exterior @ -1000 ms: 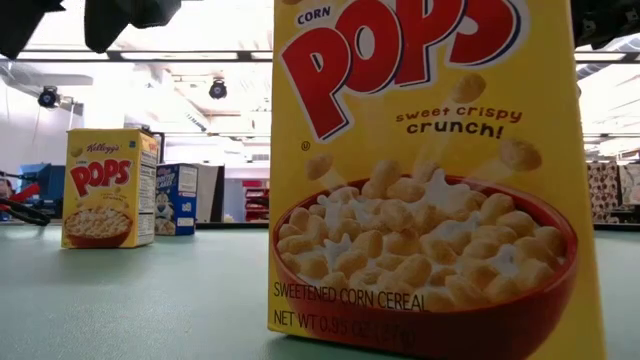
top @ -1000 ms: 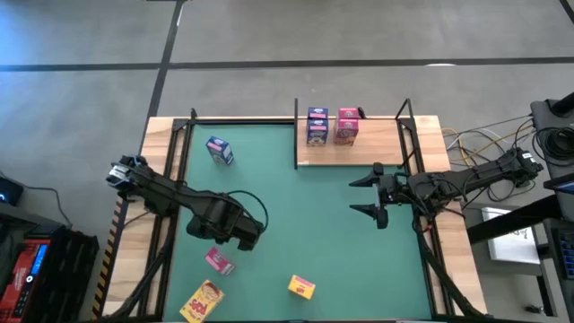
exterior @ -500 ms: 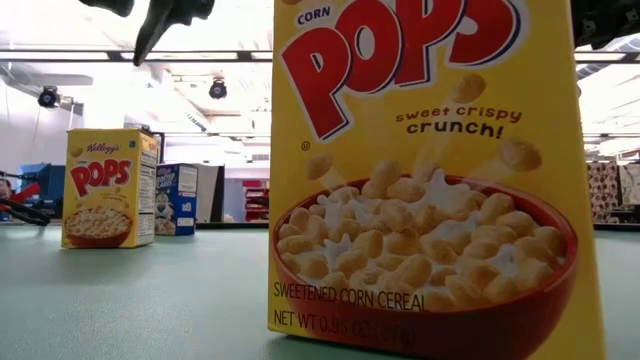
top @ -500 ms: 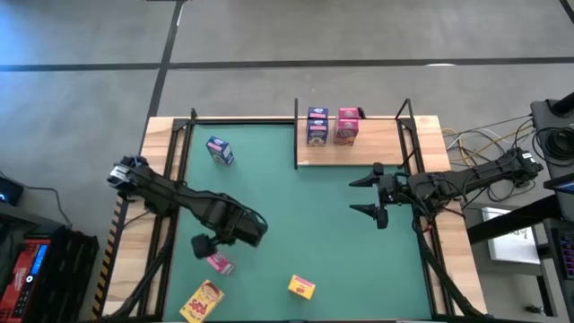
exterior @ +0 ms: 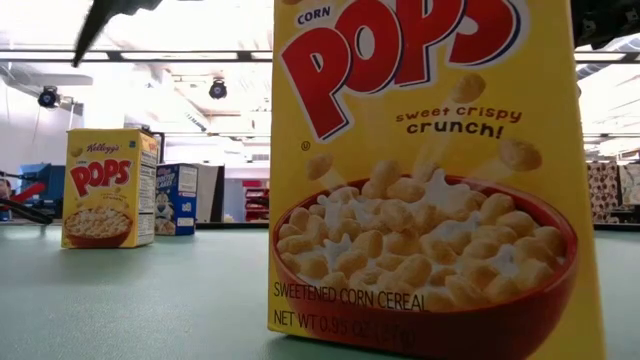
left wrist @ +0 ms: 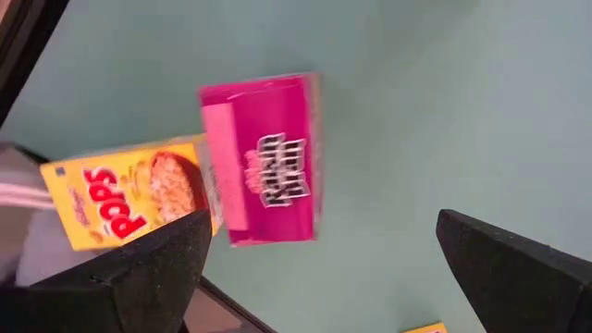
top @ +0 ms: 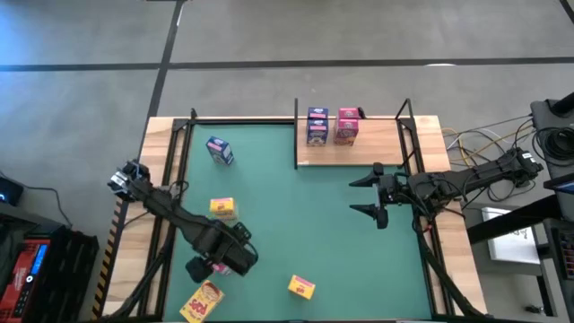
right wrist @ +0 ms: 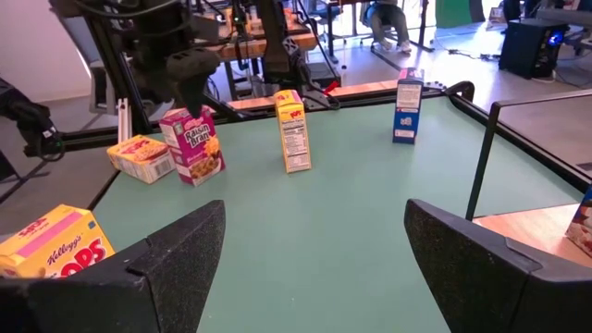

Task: Stack cereal on shelf
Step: Put the pink cereal box on the shelf

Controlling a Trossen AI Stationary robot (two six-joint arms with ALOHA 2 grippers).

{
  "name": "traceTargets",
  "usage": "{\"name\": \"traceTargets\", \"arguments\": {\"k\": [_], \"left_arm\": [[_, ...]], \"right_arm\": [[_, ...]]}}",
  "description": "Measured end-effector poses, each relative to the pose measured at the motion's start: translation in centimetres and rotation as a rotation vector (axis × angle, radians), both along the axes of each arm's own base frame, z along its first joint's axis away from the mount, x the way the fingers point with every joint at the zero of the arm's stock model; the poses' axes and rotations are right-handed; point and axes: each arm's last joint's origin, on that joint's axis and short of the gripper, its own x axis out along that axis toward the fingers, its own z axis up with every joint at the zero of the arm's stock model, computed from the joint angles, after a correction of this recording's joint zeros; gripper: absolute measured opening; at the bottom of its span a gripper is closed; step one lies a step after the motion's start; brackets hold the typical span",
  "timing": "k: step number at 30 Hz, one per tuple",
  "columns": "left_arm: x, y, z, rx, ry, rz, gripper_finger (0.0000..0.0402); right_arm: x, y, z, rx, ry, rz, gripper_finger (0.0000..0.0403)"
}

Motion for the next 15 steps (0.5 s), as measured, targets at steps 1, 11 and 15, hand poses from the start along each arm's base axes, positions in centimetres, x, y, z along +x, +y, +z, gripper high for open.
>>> {"name": "traceTargets", "arguments": {"k": [1, 11, 15], "left_arm": [[-0.2, -0.3, 0.0, 0.003, 0.0, 0.02, 0.04], [-1.6, -1.8, -1.3, 0.073, 0.019, 0.064, 0.04], [-1.6, -2.0, -2.4, 0.099, 0.043, 0.056, 0.04]], "right_arm": [[0.0, 0.0, 0.0, 0.0, 0.0, 0.0, 0.0322], [0.0, 0.0, 0.0, 0.0, 0.0, 0.0, 0.0322], [0.0, 0.0, 0.0, 0.0, 0.0, 0.0, 0.0322]]}}
